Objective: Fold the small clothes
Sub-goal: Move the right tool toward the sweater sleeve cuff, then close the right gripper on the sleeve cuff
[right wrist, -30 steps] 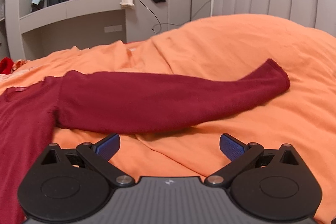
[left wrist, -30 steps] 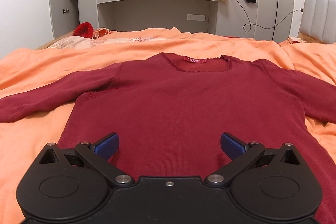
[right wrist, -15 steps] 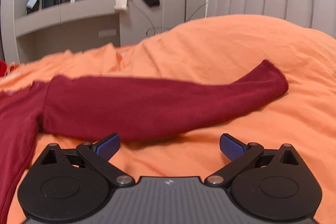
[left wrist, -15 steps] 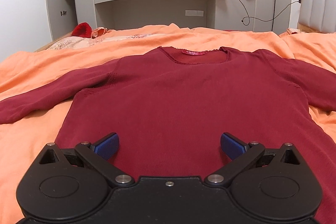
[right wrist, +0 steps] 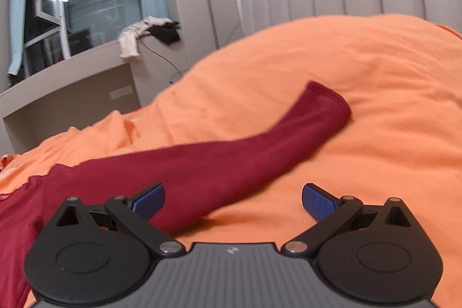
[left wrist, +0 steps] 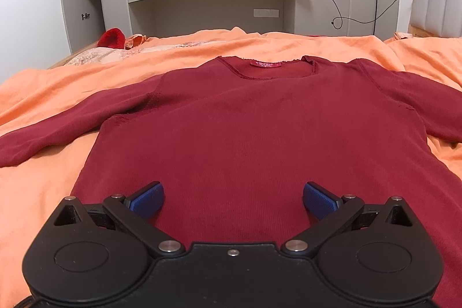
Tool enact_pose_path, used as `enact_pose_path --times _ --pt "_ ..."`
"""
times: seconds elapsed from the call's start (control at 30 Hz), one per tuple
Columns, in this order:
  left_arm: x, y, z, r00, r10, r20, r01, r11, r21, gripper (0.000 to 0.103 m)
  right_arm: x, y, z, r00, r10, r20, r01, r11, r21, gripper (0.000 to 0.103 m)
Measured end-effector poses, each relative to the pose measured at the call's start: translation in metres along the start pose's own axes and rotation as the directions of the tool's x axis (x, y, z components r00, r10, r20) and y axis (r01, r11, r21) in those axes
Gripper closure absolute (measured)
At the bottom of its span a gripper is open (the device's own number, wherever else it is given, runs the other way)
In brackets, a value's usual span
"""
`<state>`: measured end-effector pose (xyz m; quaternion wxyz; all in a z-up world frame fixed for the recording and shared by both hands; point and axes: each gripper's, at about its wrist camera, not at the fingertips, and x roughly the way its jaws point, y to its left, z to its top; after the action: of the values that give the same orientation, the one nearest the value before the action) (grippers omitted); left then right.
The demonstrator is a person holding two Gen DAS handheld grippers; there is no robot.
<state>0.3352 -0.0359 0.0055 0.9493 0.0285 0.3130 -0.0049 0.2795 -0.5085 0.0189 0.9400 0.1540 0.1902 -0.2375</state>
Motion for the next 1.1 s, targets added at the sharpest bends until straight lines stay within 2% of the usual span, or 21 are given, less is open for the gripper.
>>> enact_pose_path --times 0.37,0.5,0.57,0.63,0.77,0.83,0.9,1.1 --pt "0.004 0.001 -0.001 1.000 -0.001 -0.008 0.001 1.000 0.001 0.000 0.005 -0.001 0.000 0.999 -0.035 -0.022 0.034 0.999 -0.035 0.000" --pt "0.004 0.000 -0.001 1.000 0.000 -0.008 0.000 1.000 0.001 0.000 0.003 -0.005 0.002 1.000 0.014 0.026 -0.013 0.999 -0.038 0.000" --pt "0.004 0.000 -0.002 1.000 0.000 -0.008 0.000 1.000 0.002 0.000 0.002 -0.009 0.004 0.998 0.014 0.057 -0.012 0.999 -0.036 0.000" --pt "0.003 0.000 -0.002 1.000 -0.001 -0.008 0.001 1.000 0.002 0.000 -0.002 -0.015 0.006 0.993 -0.035 0.112 0.038 0.999 -0.019 0.001" --pt "0.003 0.000 -0.003 1.000 -0.001 -0.008 0.001 1.000 0.002 0.000 -0.002 -0.034 0.015 0.980 -0.084 0.179 0.074 0.995 0.061 0.006" --pt "0.003 0.000 -0.002 1.000 -0.001 -0.007 0.001 1.000 0.002 0.000 0.002 -0.044 0.019 0.979 -0.091 0.182 0.074 0.992 0.101 0.009" --pt "0.004 0.000 -0.003 1.000 -0.001 -0.008 0.001 1.000 0.002 0.000 0.008 -0.053 0.023 0.980 -0.093 0.177 0.069 0.989 0.132 0.015" --pt "0.004 0.000 -0.003 1.000 0.000 -0.008 0.000 1.000 0.004 0.000 0.014 -0.059 0.023 0.981 -0.112 0.156 0.087 0.984 0.156 0.017"
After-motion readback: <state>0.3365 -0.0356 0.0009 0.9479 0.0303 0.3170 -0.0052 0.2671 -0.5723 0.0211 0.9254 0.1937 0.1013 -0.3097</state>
